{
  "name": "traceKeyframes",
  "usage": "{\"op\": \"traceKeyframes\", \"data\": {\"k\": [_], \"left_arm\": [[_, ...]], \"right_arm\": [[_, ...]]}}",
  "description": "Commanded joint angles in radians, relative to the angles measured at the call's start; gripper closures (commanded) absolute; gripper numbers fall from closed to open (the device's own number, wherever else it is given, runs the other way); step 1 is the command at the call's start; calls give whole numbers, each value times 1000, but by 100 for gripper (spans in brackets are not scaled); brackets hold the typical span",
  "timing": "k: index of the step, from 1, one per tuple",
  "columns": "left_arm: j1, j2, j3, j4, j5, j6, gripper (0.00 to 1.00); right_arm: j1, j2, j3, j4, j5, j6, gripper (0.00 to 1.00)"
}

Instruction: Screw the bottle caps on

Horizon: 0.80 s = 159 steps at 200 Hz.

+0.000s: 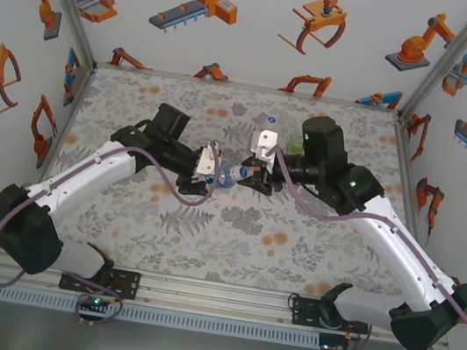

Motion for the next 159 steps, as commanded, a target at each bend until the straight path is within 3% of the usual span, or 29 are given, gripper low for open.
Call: {"op": "traceKeyframes", "data": {"k": [1,21,59,105,121,159], "left_arm": [[-6,-21,8,-12,49,17,100],[-7,-21,10,-14,48,18,100],[-8,-14,15,-13,47,14,100],[-7,-14,14,-14,38,11,100],[-7,-11,19,-13,33,5,100],[-7,-9,20,-9,13,-5,100]], "right_arm": [[1,2,-9,19,71,-14,56],[1,0,-6,20,87,-14,57],[1,4,-5,28,2,-7,64],[1,7,-12,38,1,73,80],[0,7,-28,87,17,195,89],[1,16,-53,187,236,758,99]]}}
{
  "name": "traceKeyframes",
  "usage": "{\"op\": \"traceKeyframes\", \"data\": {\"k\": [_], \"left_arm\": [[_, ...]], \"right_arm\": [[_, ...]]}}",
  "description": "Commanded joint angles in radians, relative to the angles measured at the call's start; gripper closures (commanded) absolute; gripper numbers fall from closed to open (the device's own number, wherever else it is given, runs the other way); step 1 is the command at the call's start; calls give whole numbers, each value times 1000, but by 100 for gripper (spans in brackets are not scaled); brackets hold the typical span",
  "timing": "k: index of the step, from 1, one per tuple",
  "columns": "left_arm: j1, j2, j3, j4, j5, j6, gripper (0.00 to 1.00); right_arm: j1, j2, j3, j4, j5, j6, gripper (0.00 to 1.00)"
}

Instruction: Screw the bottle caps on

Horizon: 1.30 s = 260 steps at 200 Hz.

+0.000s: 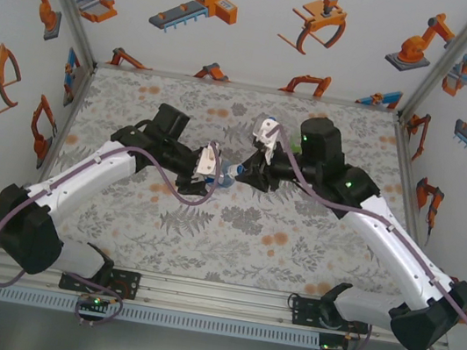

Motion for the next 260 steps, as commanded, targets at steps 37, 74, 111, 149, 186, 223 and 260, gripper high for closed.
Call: {"op": "traceKeyframes", "data": {"k": [37,74,111,149,186,223,260], "left_arm": [[-7,1,25,6,19,-4,100],[-8,4,27,5,10,-9,100],[-8,3,28,6,11,-12,100],[-9,-2,29,6,13,-12,100],[-12,-10,28,5,18,-11,100],[-16,-17,16,5,49,7,100],[-21,-24,12,2,62,23,100]], "right_arm": [[-1,51,50,-94,428,998,97],[-1,92,75,-95,392,1211,94],[-1,96,106,-92,400,1129,83],[-3,37,135,-85,426,827,52],[-3,-19,121,-36,324,444,42],[-2,-33,131,-61,110,85,41],[-1,-27,131,-117,-8,-165,41]]}}
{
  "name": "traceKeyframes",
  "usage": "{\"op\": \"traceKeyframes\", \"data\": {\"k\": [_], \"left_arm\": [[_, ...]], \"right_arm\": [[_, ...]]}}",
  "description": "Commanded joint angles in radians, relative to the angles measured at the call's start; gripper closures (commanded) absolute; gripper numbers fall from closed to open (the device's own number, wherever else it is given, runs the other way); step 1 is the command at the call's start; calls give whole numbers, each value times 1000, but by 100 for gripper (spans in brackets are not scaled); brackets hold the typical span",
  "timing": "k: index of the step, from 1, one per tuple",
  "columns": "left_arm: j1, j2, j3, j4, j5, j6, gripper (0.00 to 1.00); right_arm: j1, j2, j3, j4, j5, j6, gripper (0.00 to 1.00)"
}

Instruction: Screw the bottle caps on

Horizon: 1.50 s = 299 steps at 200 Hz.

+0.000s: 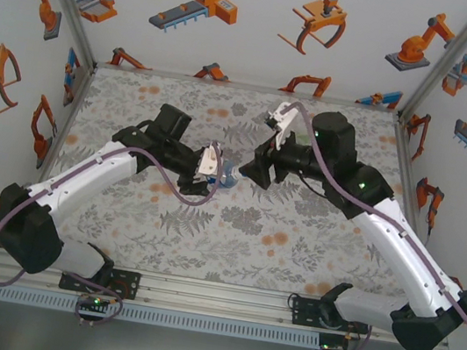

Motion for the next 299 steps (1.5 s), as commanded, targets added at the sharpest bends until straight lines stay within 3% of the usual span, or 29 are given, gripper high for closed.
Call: {"op": "traceKeyframes", "data": {"k": [1,179,224,299], "left_arm": [[-10,-29,11,-18,55,34,100],[-14,-24,18,-32,49,46,100],[-15,-23,16,-32,51,46,100],[-16,-23,20,-32,55,43,100]], "right_arm": [[-1,-5,24,-36,-139,-271,41],[0,40,0,-80,-222,-324,51],[0,41,-8,-64,-239,-312,60],[0,25,-24,-73,-216,-306,57]]}}
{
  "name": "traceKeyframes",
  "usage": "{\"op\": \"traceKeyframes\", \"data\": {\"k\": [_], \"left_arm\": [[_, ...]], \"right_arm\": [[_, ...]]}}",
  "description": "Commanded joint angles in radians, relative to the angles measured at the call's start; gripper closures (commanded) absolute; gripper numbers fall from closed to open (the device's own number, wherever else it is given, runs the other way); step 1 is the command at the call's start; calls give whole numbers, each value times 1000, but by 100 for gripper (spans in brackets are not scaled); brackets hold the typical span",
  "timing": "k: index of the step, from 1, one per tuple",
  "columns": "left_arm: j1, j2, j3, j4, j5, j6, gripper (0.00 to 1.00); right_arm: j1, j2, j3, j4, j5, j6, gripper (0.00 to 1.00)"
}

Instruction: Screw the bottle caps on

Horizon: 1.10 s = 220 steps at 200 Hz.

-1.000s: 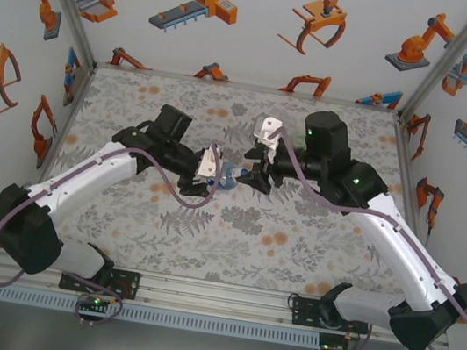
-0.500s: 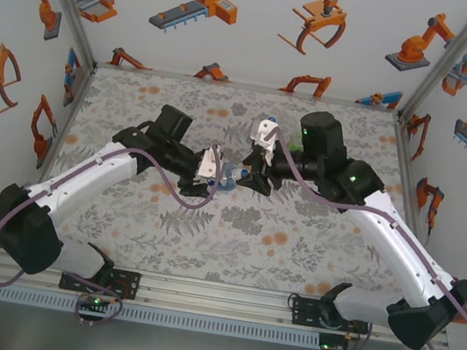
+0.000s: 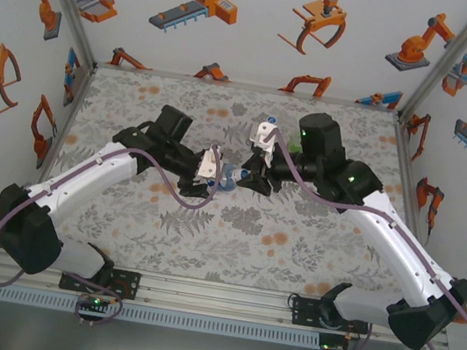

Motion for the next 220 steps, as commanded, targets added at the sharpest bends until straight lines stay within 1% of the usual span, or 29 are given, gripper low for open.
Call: {"op": "traceKeyframes", "data": {"k": [1,39,74,91,107,122,133,164,183,196,220], "left_arm": [[-4,-20,20,-18,43,23,100],[-5,-22,22,-18,42,21,100],[-5,-24,22,-18,42,19,100],[-6,-26,21,-18,42,19,100],[-6,-21,26,-18,40,12,100],[-9,-15,28,-18,30,7,100],[-8,-15,30,-18,23,4,100],[-10,-10,31,-10,9,-11,100],[-9,-7,31,-10,11,-14,100],[-10,-5,31,-10,7,-14,100],[-9,-7,31,-10,5,-14,100]], "right_arm": [[0,-25,-9,3,-6,4,57],[0,-25,-11,5,6,6,59],[0,-29,-9,14,-2,43,72],[0,-31,-18,37,14,122,79],[0,-35,-46,96,51,279,86],[0,-32,-72,159,140,507,94],[0,-22,-75,163,212,673,100],[0,12,-46,51,396,1119,100],[0,29,-73,52,411,1390,100],[3,44,-91,84,382,1485,100],[3,55,-72,97,393,1504,100]]}}
